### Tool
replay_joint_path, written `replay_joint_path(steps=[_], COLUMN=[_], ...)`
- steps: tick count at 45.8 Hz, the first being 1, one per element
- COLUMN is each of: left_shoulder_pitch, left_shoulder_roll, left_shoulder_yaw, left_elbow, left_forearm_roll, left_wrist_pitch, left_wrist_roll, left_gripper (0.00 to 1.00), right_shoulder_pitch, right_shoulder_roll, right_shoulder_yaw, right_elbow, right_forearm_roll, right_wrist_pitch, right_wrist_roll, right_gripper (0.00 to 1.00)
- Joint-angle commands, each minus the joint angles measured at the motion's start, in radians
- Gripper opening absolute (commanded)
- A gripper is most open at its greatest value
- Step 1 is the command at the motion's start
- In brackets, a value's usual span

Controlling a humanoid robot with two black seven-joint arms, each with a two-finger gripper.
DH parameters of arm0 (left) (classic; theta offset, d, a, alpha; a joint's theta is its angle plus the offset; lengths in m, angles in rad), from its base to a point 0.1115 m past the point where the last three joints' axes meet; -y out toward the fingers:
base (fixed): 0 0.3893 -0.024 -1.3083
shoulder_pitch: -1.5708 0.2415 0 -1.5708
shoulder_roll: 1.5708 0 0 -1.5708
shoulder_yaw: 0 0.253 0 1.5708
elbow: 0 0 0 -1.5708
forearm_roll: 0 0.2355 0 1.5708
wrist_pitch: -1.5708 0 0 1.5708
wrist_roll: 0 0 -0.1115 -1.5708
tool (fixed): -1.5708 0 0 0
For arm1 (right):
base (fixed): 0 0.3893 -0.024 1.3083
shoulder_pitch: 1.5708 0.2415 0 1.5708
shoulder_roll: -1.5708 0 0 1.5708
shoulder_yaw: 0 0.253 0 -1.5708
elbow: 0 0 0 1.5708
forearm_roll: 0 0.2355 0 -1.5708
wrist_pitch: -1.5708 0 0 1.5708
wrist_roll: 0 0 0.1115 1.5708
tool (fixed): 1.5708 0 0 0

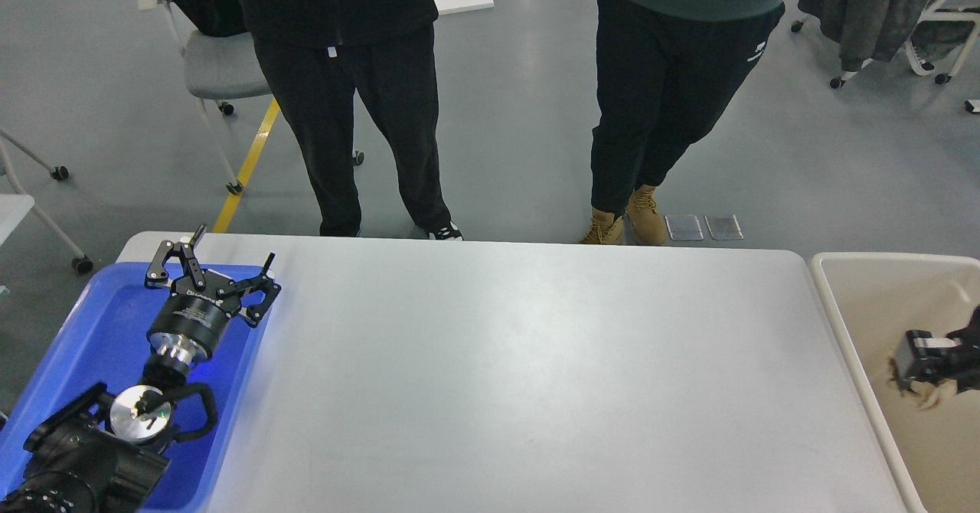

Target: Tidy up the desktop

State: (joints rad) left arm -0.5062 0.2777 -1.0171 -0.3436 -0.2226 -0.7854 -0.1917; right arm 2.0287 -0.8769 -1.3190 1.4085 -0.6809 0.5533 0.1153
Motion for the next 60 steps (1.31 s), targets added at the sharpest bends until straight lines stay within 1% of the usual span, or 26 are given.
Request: replay_joint_path(steps=[1, 9, 13, 17, 19, 26, 28, 34, 37, 39, 42, 44, 48, 50, 52, 57, 60], left_shoulder_pitch=[0.0, 0.0, 0.0, 0.0, 0.0, 0.0, 0.0, 0.0, 0.0, 0.0, 0.0, 0.0, 0.0, 0.0, 0.0, 0.0, 0.0], left_shoulder_roll=[0.0, 0.0, 0.0, 0.0, 0.0, 0.0, 0.0, 0.0, 0.0, 0.0, 0.0, 0.0, 0.0, 0.0, 0.0, 0.0, 0.0], left_shoulder_yaw=[0.0, -0.001, -0.001, -0.001, -0.002, -0.002, -0.002, -0.001, 0.0, -0.002, -0.001, 0.0, 0.0, 0.0, 0.0, 0.0, 0.0], left_elbow=[0.0, 0.0, 0.0, 0.0, 0.0, 0.0, 0.0, 0.0, 0.0, 0.0, 0.0, 0.0, 0.0, 0.0, 0.0, 0.0, 0.0], left_forearm_roll=[0.0, 0.0, 0.0, 0.0, -0.001, -0.001, 0.0, -0.001, -0.001, -0.001, -0.001, -0.001, -0.001, -0.001, -0.001, -0.001, -0.001], left_wrist_pitch=[0.0, 0.0, 0.0, 0.0, 0.0, 0.0, 0.0, 0.0, 0.0, 0.0, 0.0, 0.0, 0.0, 0.0, 0.0, 0.0, 0.0], left_wrist_roll=[0.0, 0.0, 0.0, 0.0, 0.0, 0.0, 0.0, 0.0, 0.0, 0.0, 0.0, 0.0, 0.0, 0.0, 0.0, 0.0, -0.002], left_gripper=[1.0, 1.0, 1.0, 1.0, 1.0, 1.0, 1.0, 1.0, 1.0, 1.0, 1.0, 1.0, 1.0, 1.0, 1.0, 1.0, 1.0], right_shoulder_pitch=[0.277, 0.412, 0.412, 0.363, 0.297, -0.036, -0.137, -0.414, -0.554, -0.645, -0.778, -0.888, -1.01, -1.059, -1.099, -1.17, -1.203], right_shoulder_roll=[-0.001, 0.021, 0.021, 0.006, -0.01, -0.057, -0.056, -0.05, -0.021, 0.021, 0.084, 0.143, 0.257, 0.297, 0.326, 0.372, 0.395], right_shoulder_yaw=[-0.126, -0.207, -0.2, -0.154, -0.111, 0.096, 0.154, 0.332, 0.437, 0.513, 0.605, 0.683, 0.811, 0.866, 0.92, 1.073, 1.155], right_elbow=[0.0, -0.068, -0.152, -0.267, -0.321, -0.503, -0.557, -0.707, -0.782, -0.836, -0.936, -1.043, -1.192, -1.243, -1.27, -1.289, -1.29], right_forearm_roll=[-0.008, -0.002, 0.006, 0.027, 0.043, 0.124, 0.156, 0.259, 0.314, 0.348, 0.395, 0.429, 0.46, 0.461, 0.463, 0.463, 0.463], right_wrist_pitch=[0.125, 0.143, 0.132, 0.103, 0.064, -0.177, -0.229, -0.366, -0.459, -0.525, -0.611, -0.659, -0.671, -0.676, -0.685, -0.71, -0.716], right_wrist_roll=[0.006, 0.006, 0.006, -0.002, -0.003, -0.014, -0.014, -0.035, -0.048, -0.062, -0.101, -0.124, -0.144, -0.163, -0.181, -0.209, -0.239], right_gripper=[0.0, 0.0, 0.0, 0.0, 0.0, 0.0, 0.0, 0.0, 0.0, 0.0, 0.0, 0.0, 0.0, 0.0, 0.0, 0.0, 0.0])
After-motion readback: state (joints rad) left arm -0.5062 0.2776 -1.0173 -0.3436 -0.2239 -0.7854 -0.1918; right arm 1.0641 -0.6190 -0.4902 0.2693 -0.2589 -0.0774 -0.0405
